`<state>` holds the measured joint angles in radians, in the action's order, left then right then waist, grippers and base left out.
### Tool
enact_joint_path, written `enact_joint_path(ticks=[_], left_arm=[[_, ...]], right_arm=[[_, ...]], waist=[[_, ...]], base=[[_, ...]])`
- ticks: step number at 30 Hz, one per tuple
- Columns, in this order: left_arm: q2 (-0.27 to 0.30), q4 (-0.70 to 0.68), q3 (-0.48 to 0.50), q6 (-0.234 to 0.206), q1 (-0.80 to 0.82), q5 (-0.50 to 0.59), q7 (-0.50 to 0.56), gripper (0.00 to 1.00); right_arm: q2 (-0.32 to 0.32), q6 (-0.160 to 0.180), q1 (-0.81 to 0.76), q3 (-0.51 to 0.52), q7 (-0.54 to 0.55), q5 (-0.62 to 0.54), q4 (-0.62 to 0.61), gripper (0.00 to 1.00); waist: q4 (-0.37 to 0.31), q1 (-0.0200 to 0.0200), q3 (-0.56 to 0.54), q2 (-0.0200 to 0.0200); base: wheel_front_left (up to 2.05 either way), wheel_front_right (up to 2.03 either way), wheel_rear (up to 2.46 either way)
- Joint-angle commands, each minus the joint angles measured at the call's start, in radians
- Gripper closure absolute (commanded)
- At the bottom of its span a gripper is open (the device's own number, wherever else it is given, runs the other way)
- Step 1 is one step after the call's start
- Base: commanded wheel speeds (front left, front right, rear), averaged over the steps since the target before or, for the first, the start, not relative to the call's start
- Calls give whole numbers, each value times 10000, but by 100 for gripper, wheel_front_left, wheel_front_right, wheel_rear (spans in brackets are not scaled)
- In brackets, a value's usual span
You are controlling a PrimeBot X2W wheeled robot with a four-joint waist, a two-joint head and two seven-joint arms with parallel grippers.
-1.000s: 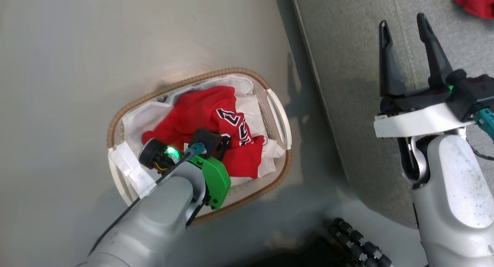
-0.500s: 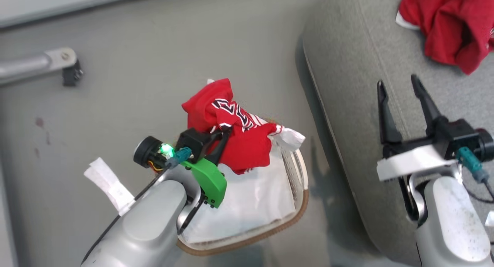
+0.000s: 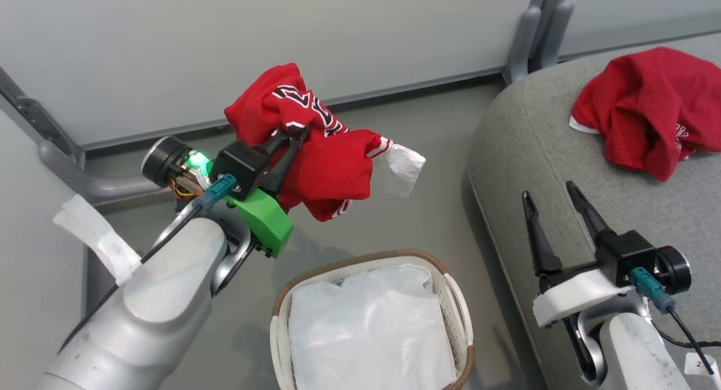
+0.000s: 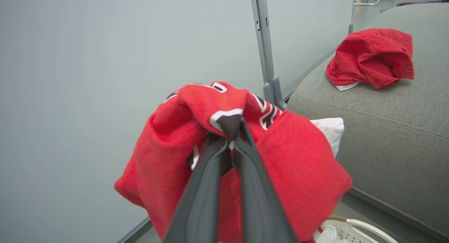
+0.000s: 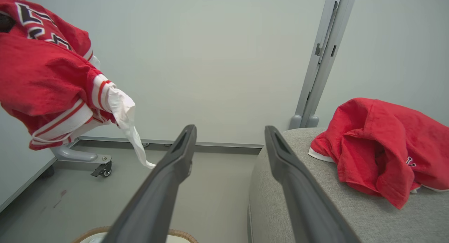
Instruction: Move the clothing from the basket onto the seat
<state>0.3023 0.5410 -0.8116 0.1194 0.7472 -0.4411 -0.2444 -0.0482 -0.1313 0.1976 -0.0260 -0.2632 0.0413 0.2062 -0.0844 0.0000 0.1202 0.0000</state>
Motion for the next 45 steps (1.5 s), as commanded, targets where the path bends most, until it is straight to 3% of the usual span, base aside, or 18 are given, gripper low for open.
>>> enact_joint_path(ticks=[1, 11, 19, 28, 30, 31, 32, 45], left_arm=[[137, -130, -69, 29, 250, 47, 82, 100], [622, -1084, -752, 117, 1113, -178, 822, 100], [393, -1425, -1273, 119, 1240, -402, 967, 100], [156, -1703, -1899, 123, 1239, -622, 920, 100], [120, -1752, -2026, 122, 1188, -696, 915, 100], [109, -1777, -2060, 122, 1159, -738, 905, 100], [104, -1795, -2091, 122, 1116, -770, 896, 100], [231, -1633, -2079, 1, 619, -1207, 698, 100]], right_arm=[[-40, 10, -183, -87, -24, -14, 26, 0], [-40, 10, -431, -871, -24, 209, -28, 0], [-40, 10, 4, -1792, -24, 390, 309, 0], [-42, 10, 1305, -2607, -24, 323, 1698, 0], [-39, 10, 1583, -2689, -24, 351, 1961, 71], [-40, 10, 1685, -2733, -24, 389, 2049, 92], [-42, 10, 1785, -2801, -24, 426, 2156, 100], [-42, 10, 1972, -2703, -24, 644, 2144, 100]], waist=[[457, 0, -983, 0], [602, 0, -1407, 0], [919, 0, -1626, 0], [1362, 0, -1760, 0], [1435, 0, -1787, 0], [1459, 0, -1794, 0], [1488, 0, -1804, 0], [1386, 0, -1808, 0]], base=[[0, 0, 0], [0, 0, 0], [0, 0, 0], [0, 0, 0], [0, 0, 0], [0, 0, 0], [0, 0, 0], [0, 0, 0]])
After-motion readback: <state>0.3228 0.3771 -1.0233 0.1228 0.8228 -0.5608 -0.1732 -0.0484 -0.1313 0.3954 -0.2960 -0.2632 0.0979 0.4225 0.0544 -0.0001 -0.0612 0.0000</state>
